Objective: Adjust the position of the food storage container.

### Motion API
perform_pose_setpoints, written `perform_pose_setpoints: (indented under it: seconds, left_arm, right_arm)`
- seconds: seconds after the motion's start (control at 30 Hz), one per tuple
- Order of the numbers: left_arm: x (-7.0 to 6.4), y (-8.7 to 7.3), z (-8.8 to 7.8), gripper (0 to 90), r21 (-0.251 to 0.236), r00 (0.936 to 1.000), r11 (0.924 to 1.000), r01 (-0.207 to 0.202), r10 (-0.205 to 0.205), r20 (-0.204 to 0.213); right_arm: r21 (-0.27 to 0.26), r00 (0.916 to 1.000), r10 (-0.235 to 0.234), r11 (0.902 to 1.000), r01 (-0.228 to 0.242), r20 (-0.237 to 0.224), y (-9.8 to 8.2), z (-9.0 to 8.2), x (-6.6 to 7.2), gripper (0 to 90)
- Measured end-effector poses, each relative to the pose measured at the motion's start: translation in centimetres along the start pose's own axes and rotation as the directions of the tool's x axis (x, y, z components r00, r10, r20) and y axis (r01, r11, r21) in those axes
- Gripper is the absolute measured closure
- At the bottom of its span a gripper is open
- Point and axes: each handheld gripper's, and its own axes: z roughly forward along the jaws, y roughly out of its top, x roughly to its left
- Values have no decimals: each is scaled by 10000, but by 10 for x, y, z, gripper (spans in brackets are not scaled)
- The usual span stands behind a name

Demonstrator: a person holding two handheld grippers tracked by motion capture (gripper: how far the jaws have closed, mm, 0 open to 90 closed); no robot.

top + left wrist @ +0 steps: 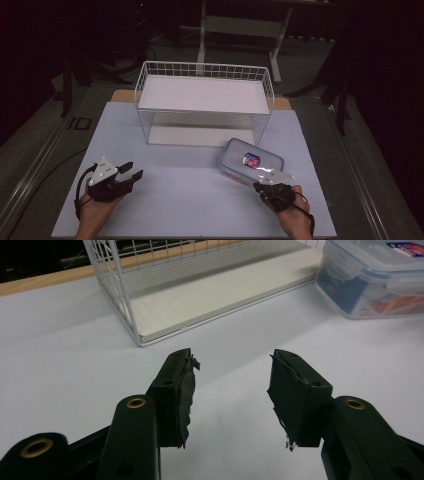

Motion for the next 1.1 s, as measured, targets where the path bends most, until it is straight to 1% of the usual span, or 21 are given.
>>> perform_pose_setpoints:
  seconds: [0.07, 0.17, 0.3, 0.4, 0.5, 0.6, 0.67, 0.7, 0.8, 0.93, 0.97, 1.0, 1.1]
  left_arm:
    - [-1, 0, 1, 517, 7, 10000, 10000, 3, -3, -1]
    - [-1, 0, 1, 517, 39, 10000, 10000, -34, 34, 15]
    - [-2, 0, 1, 517, 53, 10000, 10000, -44, 44, 8]
    - [-1, 0, 2, 517, 62, 10000, 10000, -15, 15, 9]
    - [-2, 0, 2, 517, 93, 10000, 9999, -44, 44, 0]
    - [-2, 0, 2, 517, 91, 10000, 9999, -61, 61, 3]
    - [-2, 0, 2, 516, 86, 10000, 9999, -59, 59, 3]
    - [-2, 0, 2, 516, 79, 10000, 10000, -41, 41, 5]
    - [-2, 0, 3, 515, 108, 10000, 9999, -52, 52, 24]
    - [-3, 0, 2, 514, 98, 10000, 9999, -93, 92, 16]
    - [-2, 0, 2, 514, 100, 10000, 9999, -92, 91, 4]
    - [-2, 0, 2, 514, 88, 10000, 9999, -67, 67, 6]
    - [-2, 0, 2, 514, 72, 10000, 10000, -52, 52, -6]
  right_arm:
    - [-9, 9992, 327, 9995, -327, 219, -4, -5, -12, 900]
    - [-48, 9963, 661, 9978, -659, 547, -7, -10, -28, 900]
    - [-119, 9917, 934, 9956, -927, 884, -8, -9, -43, 900]
    - [-204, 9886, 1146, 9934, -1131, 979, -10, -8, -50, 900]
    - [-340, 9866, 1400, 9899, -1376, 839, -11, -8, -56, 900]
    - [-413, 9856, 1376, 9901, -1341, 982, -11, -11, -57, 900]
    - [-727, 9830, 1569, 9860, -1503, 953, -11, -13, -62, 900]
    - [-910, 9786, 1810, 9808, -1723, 978, -11, -16, -68, 900]
    - [-1185, 9666, 2277, 9696, -2140, 1174, -9, -18, -81, 900]
    - [-1272, 9543, 2598, 9619, -2422, 1476, -5, -14, -98, 900]
    - [-1253, 9492, 2710, 9594, -2528, 1601, -4, -12, -104, 900]
    - [-1266, 9467, 2748, 9584, -2557, 1683, -3, -10, -107, 900]
    - [-1189, 9320, 3036, 9512, -2847, 1978, 0, -4, -119, 900]
